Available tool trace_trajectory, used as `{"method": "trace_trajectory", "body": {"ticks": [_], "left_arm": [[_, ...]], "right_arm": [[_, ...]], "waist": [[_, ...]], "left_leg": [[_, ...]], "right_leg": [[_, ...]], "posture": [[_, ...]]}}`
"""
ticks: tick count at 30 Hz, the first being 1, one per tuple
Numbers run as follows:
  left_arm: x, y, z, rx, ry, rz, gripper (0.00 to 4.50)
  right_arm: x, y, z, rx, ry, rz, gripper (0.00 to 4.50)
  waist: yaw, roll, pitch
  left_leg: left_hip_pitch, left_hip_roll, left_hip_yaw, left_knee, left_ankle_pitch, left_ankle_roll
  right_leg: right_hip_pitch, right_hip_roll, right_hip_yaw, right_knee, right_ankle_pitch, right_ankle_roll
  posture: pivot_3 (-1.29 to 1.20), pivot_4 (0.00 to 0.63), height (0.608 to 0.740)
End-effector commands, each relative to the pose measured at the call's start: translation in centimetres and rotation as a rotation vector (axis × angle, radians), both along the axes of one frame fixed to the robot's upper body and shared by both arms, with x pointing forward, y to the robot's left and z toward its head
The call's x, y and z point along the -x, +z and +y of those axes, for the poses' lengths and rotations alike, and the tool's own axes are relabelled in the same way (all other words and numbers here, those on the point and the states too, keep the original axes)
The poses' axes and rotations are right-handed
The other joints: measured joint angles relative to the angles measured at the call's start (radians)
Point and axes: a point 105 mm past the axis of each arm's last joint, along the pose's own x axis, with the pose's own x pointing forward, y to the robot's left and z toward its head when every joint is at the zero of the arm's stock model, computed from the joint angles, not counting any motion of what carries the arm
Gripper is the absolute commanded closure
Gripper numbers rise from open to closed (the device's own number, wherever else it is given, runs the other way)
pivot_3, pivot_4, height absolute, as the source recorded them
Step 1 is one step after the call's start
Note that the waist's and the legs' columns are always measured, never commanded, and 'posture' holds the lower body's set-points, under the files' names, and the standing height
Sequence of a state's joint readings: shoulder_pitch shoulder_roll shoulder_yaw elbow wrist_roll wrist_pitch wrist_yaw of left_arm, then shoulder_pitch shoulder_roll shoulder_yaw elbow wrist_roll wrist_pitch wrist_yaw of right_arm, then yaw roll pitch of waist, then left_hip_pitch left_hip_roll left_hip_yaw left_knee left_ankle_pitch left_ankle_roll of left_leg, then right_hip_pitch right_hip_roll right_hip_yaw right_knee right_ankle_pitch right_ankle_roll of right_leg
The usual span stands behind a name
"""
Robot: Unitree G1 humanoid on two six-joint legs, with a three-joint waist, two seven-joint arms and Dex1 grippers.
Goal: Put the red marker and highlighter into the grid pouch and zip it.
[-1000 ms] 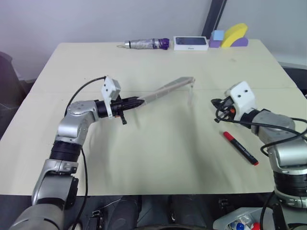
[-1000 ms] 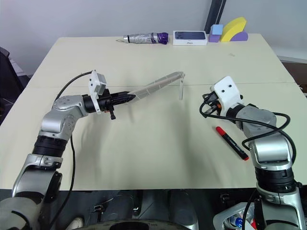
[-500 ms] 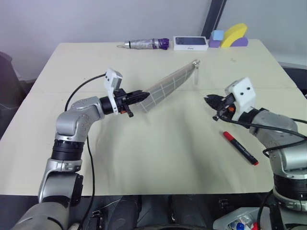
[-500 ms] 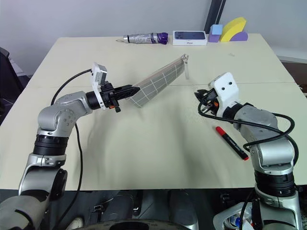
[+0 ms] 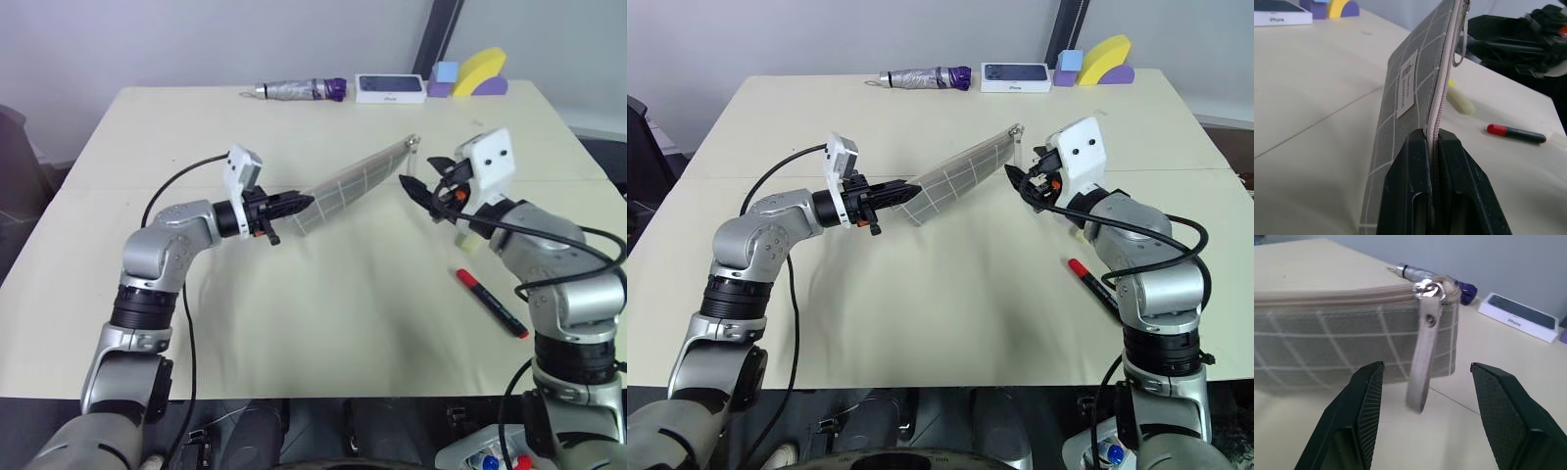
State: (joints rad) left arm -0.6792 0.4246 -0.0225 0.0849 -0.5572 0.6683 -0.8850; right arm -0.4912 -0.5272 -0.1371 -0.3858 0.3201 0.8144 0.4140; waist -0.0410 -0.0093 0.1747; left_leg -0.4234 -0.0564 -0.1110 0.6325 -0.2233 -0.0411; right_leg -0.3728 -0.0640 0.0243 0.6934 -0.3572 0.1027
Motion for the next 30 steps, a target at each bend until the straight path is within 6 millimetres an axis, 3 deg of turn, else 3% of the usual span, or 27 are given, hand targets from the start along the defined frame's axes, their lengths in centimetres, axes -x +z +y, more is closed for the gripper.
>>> {"method": "trace_trajectory", "body": {"ticks": [1, 3, 5, 10, 13, 18, 30], "left_arm": [[0.5, 1.2, -0.6, -0.003, -0.027, -0.061, 4.5], [0.6, 1.1, -0.7, -0.01, -0.031, -0.065, 4.5], [0.7, 1.1, -0.7, -0.015, -0.032, -0.067, 4.5], [0.4, 0.6, -0.9, -0.037, -0.002, -0.073, 4.5], [0.2, 0.3, -1.1, -0.044, 0.016, -0.075, 4.5], [0.1, -0.1, -1.6, -0.051, 0.036, -0.073, 4.5], [0.7, -1.4, -3.7, -0.063, 0.04, -0.074, 4.5]], "right_arm": [[-0.5, 1.2, 0.5, -0.012, -0.012, -0.058, 1.61], [-0.8, 1.1, 0.6, -0.024, -0.02, -0.057, 1.61], [-0.9, 1.1, 0.7, -0.035, -0.017, -0.054, 2.13], [-0.6, 0.7, 1.7, 0.014, 0.022, -0.043, 4.45], [-0.4, 0.1, 2.4, 0.063, 0.045, -0.027, 4.45], [0.6, -0.9, 5.1, 0.111, 0.154, 0.005, 4.45], [4.6, -1.8, 13.8, 0.115, 0.49, 0.054, 4.45]], "waist": [[0.0, 0.0, 0.0], [-0.001, 0.0, 0.0], [-0.001, 0.0, 0.0], [0.0, 0.0, 0.0], [-0.001, 0.0, 0.0], [-0.001, 0.0, 0.0], [0.0, 0.0, 0.0]], "left_leg": [[0.0, 0.0, 0.0, 0.0, 0.0, 0.0], [0.0, 0.0, 0.0, 0.0, 0.0, 0.0], [0.0, 0.0, 0.0, 0.0, 0.0, 0.0], [0.0, 0.0, 0.0, 0.0, 0.0, 0.0], [0.0, 0.0, 0.0, 0.0, 0.0, 0.0], [0.0, 0.0, 0.0, 0.0, 0.0, 0.0], [0.0, 0.0, 0.0, 0.0, 0.0, 0.0]], "right_leg": [[0.0, 0.0, 0.0, 0.0, 0.0, 0.0], [0.0, 0.0, 0.0, 0.0, 0.0, 0.0], [0.0, 0.0, 0.0, 0.0, 0.0, 0.0], [0.0, 0.0, 0.0, 0.0, 0.0, 0.0], [0.0, 0.0, 0.0, 0.0, 0.0, 0.0], [0.0, 0.0, 0.0, 0.0, 0.0, 0.0], [0.0, 0.0, 0.0, 0.0, 0.0, 0.0]], "posture": [[0.0, 0.15, 0.74], [0.0, 0.15, 0.74], [0.0, 0.15, 0.74], [0.0, 0.15, 0.74], [0.0, 0.15, 0.74], [0.0, 0.15, 0.74], [0.0, 0.15, 0.74]]}}
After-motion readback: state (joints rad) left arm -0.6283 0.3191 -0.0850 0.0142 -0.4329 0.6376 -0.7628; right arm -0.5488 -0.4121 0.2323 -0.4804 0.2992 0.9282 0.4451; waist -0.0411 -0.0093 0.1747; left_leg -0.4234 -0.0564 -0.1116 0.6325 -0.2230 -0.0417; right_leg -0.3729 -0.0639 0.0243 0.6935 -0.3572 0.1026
